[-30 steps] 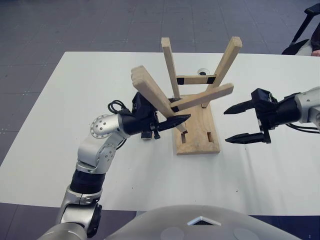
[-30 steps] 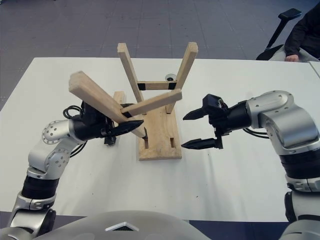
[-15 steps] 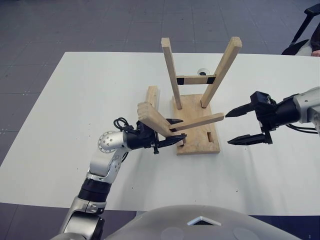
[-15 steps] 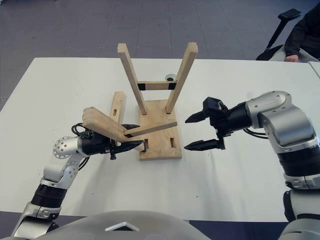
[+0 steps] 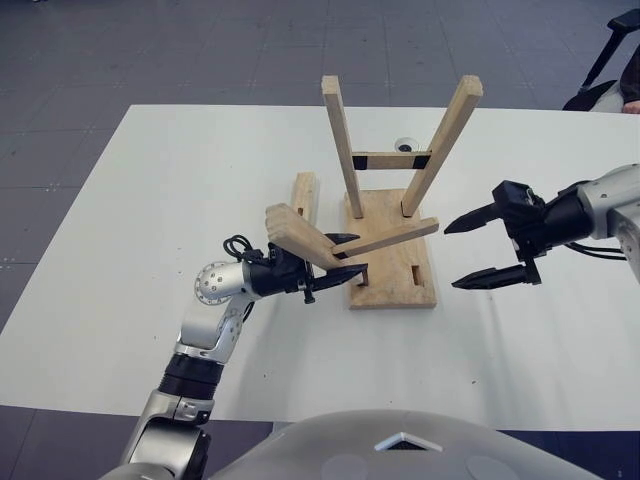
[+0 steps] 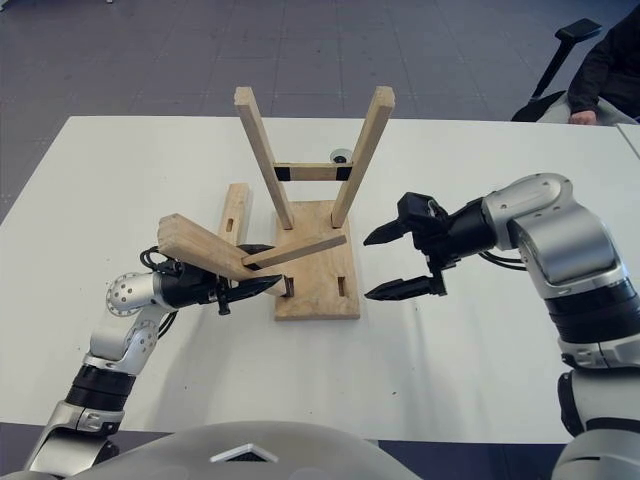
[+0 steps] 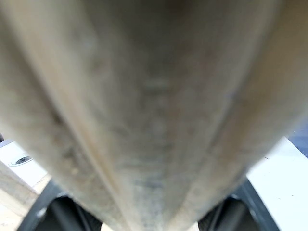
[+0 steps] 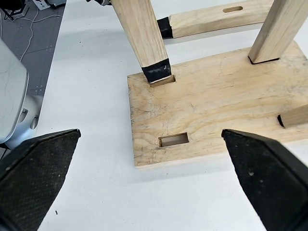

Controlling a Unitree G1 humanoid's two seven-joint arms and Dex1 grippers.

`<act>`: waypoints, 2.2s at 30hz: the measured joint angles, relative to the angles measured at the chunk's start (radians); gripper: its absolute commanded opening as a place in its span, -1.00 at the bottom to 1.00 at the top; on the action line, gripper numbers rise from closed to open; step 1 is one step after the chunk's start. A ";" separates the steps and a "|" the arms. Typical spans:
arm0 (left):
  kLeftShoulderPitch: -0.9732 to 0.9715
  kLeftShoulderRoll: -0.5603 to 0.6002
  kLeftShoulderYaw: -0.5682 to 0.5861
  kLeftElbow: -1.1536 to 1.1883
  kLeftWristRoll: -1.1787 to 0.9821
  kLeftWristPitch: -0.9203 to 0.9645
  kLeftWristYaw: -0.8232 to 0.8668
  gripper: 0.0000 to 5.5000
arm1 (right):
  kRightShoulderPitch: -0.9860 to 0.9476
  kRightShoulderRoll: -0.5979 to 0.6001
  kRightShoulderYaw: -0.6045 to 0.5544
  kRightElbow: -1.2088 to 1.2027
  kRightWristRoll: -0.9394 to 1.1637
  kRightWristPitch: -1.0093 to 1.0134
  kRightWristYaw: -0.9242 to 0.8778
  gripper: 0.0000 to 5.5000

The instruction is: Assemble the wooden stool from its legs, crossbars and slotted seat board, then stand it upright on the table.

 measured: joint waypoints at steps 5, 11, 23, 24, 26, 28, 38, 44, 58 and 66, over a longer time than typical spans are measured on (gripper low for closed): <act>0.003 0.002 0.000 -0.014 -0.001 0.009 0.000 -0.26 | -0.007 0.005 0.008 0.001 -0.001 -0.001 0.012 1.00; 0.013 0.005 -0.002 -0.026 0.000 0.014 0.002 -0.26 | -0.017 0.013 0.024 0.001 -0.003 0.000 0.026 1.00; -0.137 -0.031 -0.009 0.096 0.031 0.012 0.000 -0.26 | 0.033 -0.012 0.111 0.029 -0.185 -0.106 -0.007 1.00; -0.140 -0.032 -0.013 0.096 0.031 0.013 -0.002 -0.26 | 0.042 -0.011 0.133 0.075 -0.255 -0.140 -0.052 1.00; -0.139 -0.032 -0.018 0.093 0.031 0.016 -0.005 -0.26 | 0.045 -0.005 0.157 0.153 -0.345 -0.174 -0.125 1.00; -0.131 -0.032 -0.020 0.084 0.029 0.024 -0.012 -0.26 | 0.045 0.020 0.156 0.196 -0.380 -0.178 -0.183 1.00; -0.115 0.022 -0.001 0.056 -0.002 0.073 -0.067 -0.26 | 0.084 0.147 0.121 0.186 -0.394 -0.140 -0.330 1.00; -0.091 -0.006 -0.025 0.015 -0.001 0.093 -0.058 -0.26 | 0.084 0.153 0.116 0.184 -0.394 -0.140 -0.332 1.00; -0.080 -0.005 -0.017 0.051 -0.004 0.056 -0.066 -0.26 | 0.084 0.156 0.108 0.168 -0.393 -0.133 -0.330 1.00; -0.096 0.001 -0.018 0.098 0.000 0.026 -0.097 -0.26 | 0.084 0.161 0.108 0.168 -0.394 -0.134 -0.329 1.00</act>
